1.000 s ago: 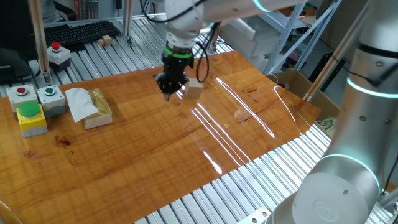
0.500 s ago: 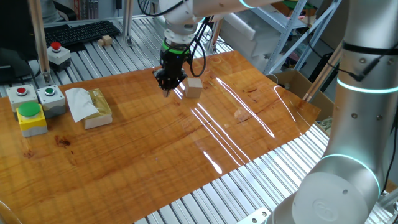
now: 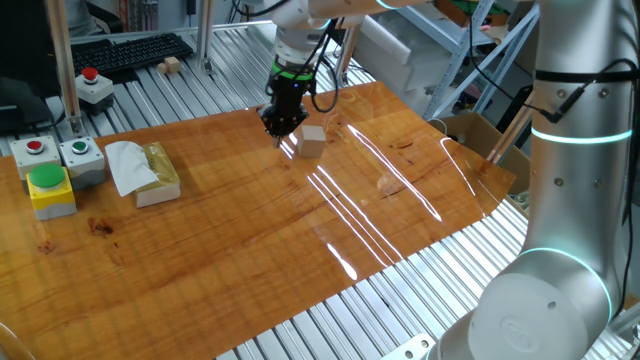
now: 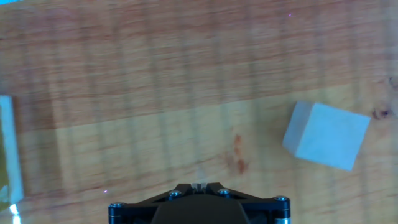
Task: Approach and touch the side of the small block
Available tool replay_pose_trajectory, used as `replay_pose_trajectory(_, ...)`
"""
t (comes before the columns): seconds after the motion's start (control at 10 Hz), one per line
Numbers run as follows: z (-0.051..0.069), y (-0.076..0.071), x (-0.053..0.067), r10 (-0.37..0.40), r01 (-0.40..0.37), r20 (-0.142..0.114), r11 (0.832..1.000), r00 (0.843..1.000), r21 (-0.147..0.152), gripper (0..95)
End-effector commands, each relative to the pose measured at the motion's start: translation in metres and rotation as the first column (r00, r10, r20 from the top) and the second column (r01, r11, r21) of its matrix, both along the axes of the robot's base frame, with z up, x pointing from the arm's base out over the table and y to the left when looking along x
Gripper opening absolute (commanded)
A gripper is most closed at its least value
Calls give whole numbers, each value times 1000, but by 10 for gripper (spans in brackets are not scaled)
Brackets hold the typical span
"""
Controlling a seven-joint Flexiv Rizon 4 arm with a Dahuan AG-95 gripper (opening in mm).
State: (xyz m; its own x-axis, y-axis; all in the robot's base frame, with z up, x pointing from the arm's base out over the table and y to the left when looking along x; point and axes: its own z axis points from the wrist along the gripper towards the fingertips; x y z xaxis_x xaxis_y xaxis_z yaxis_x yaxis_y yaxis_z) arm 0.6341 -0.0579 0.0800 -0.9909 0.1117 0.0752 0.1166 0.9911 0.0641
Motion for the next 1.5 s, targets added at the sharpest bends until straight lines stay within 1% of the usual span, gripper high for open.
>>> replay_pose_trajectory(0.1, 2, -8, 3, 9, -9, -2, 1000, 1000, 2, 0)
replay_pose_trajectory(0.3, 7, -12, 6, 7, -7, -4, 1000, 1000, 3, 0)
replay_pose_trajectory(1.2, 7, -12, 7, -8, 8, -5, 1000, 1000, 3, 0)
replay_pose_trajectory(1.3, 7, -12, 7, -19, 19, -9, 1000, 1000, 7, 0)
replay_pose_trajectory(1.5, 7, -12, 7, -79, 79, -28, 997, 997, -1, 0)
